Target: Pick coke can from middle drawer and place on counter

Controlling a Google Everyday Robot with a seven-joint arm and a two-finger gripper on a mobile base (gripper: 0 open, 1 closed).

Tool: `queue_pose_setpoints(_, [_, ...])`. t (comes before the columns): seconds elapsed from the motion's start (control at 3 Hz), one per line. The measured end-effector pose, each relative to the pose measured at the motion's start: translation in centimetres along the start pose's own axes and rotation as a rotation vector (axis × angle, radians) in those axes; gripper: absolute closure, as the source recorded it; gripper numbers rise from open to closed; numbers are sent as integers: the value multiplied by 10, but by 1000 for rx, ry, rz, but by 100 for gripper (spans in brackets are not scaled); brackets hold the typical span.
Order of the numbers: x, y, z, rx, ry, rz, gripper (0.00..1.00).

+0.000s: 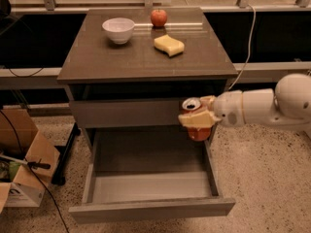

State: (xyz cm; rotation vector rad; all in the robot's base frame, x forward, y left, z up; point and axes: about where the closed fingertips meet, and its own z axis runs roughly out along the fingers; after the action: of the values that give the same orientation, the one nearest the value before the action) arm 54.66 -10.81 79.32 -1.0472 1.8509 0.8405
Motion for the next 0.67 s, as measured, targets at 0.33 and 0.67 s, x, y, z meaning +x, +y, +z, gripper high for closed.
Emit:
queue_pose_setpoints(0.33, [-54, -22, -38, 51, 83, -75, 100])
queue_pose_setpoints(0.67, [-84, -34, -44, 74, 58, -116, 100])
